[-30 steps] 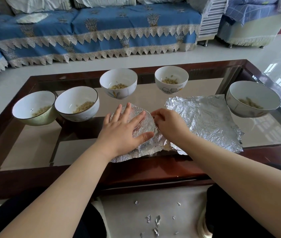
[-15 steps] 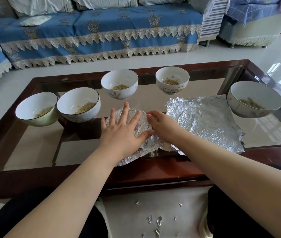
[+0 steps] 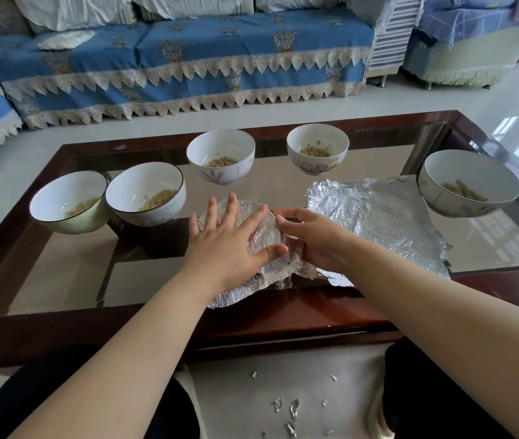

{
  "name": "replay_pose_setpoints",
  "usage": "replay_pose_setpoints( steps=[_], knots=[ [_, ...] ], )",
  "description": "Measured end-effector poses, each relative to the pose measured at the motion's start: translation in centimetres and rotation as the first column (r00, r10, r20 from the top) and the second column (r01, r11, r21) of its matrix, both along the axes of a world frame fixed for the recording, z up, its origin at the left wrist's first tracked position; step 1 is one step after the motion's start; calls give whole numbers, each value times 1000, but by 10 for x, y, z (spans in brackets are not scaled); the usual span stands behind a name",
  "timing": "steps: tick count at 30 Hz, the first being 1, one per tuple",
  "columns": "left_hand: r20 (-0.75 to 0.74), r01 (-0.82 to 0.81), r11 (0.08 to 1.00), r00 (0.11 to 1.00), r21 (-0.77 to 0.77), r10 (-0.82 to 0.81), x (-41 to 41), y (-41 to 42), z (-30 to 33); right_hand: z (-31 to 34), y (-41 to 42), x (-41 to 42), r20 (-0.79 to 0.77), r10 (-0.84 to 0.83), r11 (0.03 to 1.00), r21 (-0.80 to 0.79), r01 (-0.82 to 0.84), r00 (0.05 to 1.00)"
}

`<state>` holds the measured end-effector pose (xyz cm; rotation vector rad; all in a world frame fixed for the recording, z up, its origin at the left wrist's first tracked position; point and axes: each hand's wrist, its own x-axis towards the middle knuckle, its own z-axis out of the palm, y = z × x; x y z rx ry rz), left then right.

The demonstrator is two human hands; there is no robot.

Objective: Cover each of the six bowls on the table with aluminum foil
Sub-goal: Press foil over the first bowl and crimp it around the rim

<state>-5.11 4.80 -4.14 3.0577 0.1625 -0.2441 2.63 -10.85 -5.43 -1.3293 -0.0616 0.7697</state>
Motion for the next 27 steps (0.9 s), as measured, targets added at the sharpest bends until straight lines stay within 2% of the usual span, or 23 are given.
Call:
replay_pose_setpoints(
  steps=[4,9,11,14,19,22,24,27],
  knots=[
    [-4,-2,1000,1000,-2,2,0,-1,0,1,1,-5,-51,-16,994,103,21,999],
    [-3,-6,1000,1000,-1,6,0,-1,0,0,3,-11,-49,-95,989,109,100,994],
    [1,-6,1000,1000,3,6,0,-1,-1,-6,6,-10,-10,-144,989,41,144,990],
    [4,-7,1000,1000,6,7,0,-1,-2,-13,9,-12,128,-181,968,-150,199,975],
    [10,-10,1000,1000,11,10,1,-1,-3,-15,16,-17,368,-118,910,-332,249,922],
    [18,-15,1000,1000,6,14,1,-1,-4,-12,17,-18,429,-52,875,-416,249,902],
    [18,-17,1000,1000,2,17,0,-1,-4,-12,17,-19,350,-85,897,-380,224,933],
    [15,-15,1000,1000,0,15,0,-1,-3,-14,16,-19,76,-199,955,-206,211,977]
  ],
)
